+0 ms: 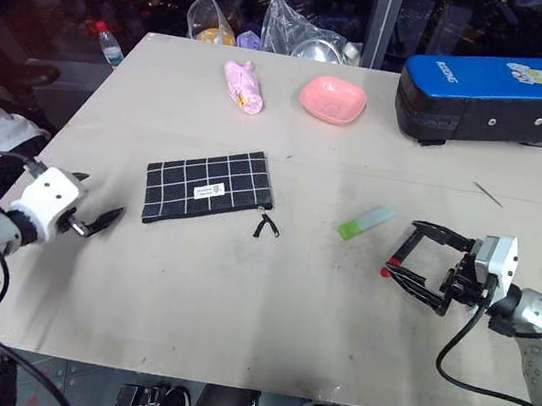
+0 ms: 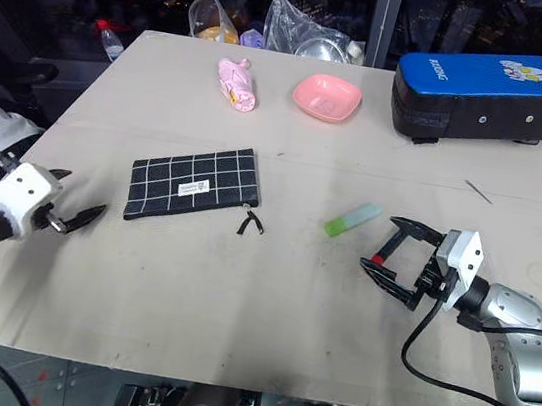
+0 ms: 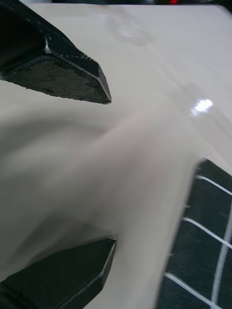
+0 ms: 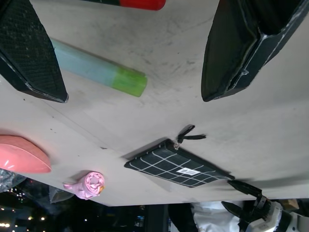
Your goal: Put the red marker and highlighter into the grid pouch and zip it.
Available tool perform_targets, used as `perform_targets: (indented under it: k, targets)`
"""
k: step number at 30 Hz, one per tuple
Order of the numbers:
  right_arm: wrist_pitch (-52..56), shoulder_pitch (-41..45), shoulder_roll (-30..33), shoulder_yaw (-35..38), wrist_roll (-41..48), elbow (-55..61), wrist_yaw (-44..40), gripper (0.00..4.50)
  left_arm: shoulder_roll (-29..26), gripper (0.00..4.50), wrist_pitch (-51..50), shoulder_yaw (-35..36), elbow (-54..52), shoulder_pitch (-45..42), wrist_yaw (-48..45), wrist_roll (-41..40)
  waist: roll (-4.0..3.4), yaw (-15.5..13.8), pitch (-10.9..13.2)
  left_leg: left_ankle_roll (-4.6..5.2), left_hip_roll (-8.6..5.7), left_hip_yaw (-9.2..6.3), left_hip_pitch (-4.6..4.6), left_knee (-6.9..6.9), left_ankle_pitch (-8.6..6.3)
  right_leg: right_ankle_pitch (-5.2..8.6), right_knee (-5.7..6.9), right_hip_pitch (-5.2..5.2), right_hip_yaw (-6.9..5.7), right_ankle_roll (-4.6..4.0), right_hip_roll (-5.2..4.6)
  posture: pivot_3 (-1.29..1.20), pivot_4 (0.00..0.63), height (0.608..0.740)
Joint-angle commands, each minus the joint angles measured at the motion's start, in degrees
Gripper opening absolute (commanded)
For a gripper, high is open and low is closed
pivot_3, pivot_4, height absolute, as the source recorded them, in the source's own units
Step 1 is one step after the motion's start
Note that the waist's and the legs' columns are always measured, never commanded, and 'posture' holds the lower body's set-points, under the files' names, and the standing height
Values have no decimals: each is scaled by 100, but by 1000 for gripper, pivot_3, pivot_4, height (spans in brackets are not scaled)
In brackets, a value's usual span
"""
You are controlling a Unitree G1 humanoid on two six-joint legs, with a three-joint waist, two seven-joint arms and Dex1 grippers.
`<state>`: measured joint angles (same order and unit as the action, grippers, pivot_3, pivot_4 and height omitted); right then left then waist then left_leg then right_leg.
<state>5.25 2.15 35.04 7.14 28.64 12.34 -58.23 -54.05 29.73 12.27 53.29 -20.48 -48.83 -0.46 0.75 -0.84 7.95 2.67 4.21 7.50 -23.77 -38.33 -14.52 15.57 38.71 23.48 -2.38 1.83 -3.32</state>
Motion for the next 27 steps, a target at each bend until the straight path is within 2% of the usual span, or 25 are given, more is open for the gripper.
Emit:
perform_targets:
  k: [1,5,8,13,18,23,27]
  targets:
    - [64,52,-3,66,99,337,112,4464,-132,4500,708,-666,366,-297,-1,709,-1,-5,-1,0,0,0,0,0,0,0,2,0,-1,0,0,0,150,740]
    - [152,-1,34,148,145,478,192,4464,-269,4500,1474,-1255,568,-571,-52,1263,-6,-10,-3,1,-1,3,2,-1,0,0,5,0,2,0,-2,0,150,740]
    - [188,-42,61,202,159,524,234,4464,-308,4500,1897,-1511,628,-663,-184,1386,-13,-10,-8,1,0,4,3,-1,0,0,5,0,4,1,-3,0,150,740]
    - [171,-111,45,192,141,539,277,4464,-496,4500,2686,-2080,712,-737,202,2104,-37,6,-22,2,-2,10,6,0,-1,0,5,0,8,2,-3,0,150,740]
    - [208,-35,16,116,126,529,321,4464,-309,4500,3138,-2331,754,-1078,1066,2605,-64,-39,-36,5,-6,15,6,-1,-3,1,4,-1,12,4,-5,0,150,740]
    - [205,32,53,143,134,471,304,4464,14,4500,3380,-2387,881,-1336,1379,2557,-70,-180,-40,8,-10,32,4,-8,-3,1,9,-2,10,5,-16,0,150,740]
    - [220,8,55,140,127,519,327,4464,308,4500,3670,-2428,888,-1488,1588,2547,-69,-188,-40,16,-16,34,2,-17,-7,1,9,-9,1,5,-23,0,150,740]
